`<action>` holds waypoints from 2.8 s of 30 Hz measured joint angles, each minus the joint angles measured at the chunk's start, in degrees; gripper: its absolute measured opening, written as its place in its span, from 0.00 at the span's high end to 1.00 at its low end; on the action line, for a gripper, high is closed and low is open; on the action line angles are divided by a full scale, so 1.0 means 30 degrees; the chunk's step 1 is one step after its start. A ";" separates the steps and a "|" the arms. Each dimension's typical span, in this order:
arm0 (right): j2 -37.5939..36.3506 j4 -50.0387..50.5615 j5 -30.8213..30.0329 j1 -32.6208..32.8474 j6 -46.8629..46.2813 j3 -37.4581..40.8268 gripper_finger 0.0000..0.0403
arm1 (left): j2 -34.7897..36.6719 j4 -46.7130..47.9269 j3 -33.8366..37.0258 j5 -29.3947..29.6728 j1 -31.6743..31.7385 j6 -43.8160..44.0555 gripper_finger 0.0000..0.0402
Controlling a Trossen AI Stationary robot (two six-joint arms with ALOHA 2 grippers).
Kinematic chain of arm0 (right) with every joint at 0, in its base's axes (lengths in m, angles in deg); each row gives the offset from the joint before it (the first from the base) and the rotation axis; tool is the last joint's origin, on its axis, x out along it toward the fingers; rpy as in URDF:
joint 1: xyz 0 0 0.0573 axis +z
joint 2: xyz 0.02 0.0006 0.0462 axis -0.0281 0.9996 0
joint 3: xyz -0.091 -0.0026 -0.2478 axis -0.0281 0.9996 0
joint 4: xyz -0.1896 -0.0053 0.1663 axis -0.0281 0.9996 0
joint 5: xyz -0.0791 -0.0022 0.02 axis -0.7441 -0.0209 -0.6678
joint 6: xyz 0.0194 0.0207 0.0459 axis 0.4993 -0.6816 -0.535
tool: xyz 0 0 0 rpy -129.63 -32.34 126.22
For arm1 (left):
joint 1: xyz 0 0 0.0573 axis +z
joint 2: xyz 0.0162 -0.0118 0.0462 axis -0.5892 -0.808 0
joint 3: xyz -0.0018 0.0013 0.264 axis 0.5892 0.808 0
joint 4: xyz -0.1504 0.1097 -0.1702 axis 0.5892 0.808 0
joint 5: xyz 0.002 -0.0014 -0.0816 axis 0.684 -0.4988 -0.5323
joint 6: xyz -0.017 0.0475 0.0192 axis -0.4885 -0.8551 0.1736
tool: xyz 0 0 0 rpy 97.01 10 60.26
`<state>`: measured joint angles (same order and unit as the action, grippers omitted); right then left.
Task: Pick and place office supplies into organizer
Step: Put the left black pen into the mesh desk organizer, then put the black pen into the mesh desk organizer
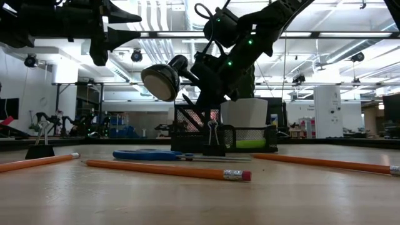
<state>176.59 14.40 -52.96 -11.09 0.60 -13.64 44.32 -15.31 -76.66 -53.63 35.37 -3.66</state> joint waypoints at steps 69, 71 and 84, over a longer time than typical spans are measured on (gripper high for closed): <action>-0.2536 0.6426 0.1498 0.0206 -0.1918 -0.3326 0.82 | -0.0012 0.0012 0.0022 -0.0007 0.0000 0.0005 0.58; -0.2935 0.8968 0.1483 0.0480 -0.3052 -0.3621 0.82 | 0.0007 0.0007 0.0022 -0.0007 0.0000 0.0005 0.58; -0.6956 1.6642 0.1482 0.2294 -1.4156 -0.0617 0.84 | -0.0137 0.0007 0.0022 -0.0006 0.0000 -0.0009 0.58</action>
<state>155.72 64.32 -48.51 -4.20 -41.87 -15.49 43.91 -15.29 -76.59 -53.65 35.37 -3.69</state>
